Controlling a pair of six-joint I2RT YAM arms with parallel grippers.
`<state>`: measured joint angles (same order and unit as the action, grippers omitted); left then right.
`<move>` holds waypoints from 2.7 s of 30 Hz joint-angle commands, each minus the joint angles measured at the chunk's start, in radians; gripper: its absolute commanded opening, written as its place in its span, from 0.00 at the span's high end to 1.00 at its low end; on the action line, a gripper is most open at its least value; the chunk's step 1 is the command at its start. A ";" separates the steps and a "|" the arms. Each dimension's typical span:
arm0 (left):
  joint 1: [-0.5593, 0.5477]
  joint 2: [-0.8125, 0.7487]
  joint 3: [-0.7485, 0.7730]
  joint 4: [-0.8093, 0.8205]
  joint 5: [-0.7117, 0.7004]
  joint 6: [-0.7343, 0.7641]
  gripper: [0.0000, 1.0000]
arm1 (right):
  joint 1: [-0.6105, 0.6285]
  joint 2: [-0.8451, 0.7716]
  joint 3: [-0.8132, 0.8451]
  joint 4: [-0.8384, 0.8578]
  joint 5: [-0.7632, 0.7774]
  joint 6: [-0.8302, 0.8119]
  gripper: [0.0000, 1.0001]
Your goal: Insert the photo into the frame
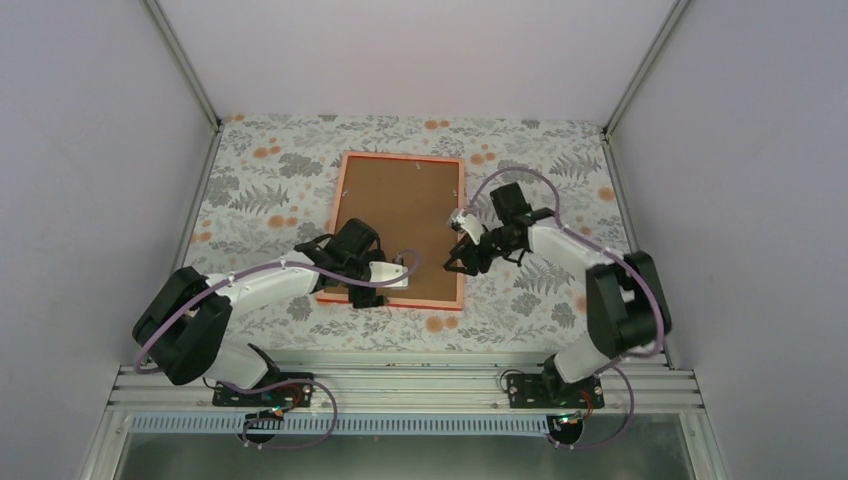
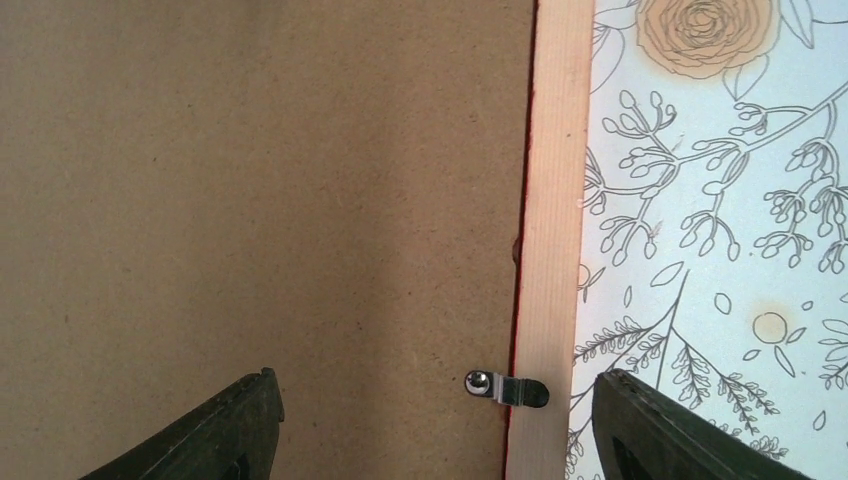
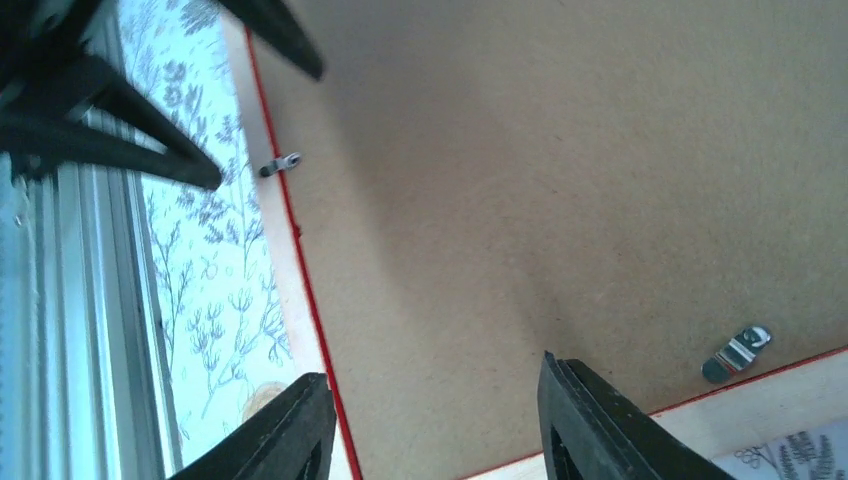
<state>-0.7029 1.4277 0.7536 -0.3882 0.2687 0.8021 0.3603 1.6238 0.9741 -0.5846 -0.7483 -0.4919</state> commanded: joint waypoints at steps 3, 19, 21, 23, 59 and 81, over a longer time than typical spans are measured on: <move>-0.002 0.002 0.009 0.019 -0.043 -0.116 0.22 | 0.103 -0.203 -0.170 0.161 0.088 -0.230 0.47; -0.023 0.067 0.030 0.030 -0.089 -0.246 0.22 | 0.348 -0.245 -0.381 0.378 0.307 -0.317 0.47; -0.027 0.075 0.030 0.043 -0.103 -0.254 0.22 | 0.360 -0.237 -0.400 0.390 0.326 -0.323 0.49; -0.031 0.084 0.030 0.047 -0.116 -0.256 0.22 | 0.370 -0.221 -0.418 0.399 0.347 -0.332 0.50; -0.003 -0.028 0.067 -0.033 -0.010 -0.270 0.26 | 0.375 -0.225 -0.489 0.345 0.430 -0.363 0.96; 0.050 0.122 0.036 0.009 -0.208 -0.209 0.28 | 0.374 -0.290 -0.533 0.321 0.430 -0.404 0.96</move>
<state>-0.6865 1.5475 0.8104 -0.3740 0.1291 0.5293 0.7254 1.3434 0.4870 -0.1558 -0.3237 -0.8463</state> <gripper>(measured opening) 0.724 0.134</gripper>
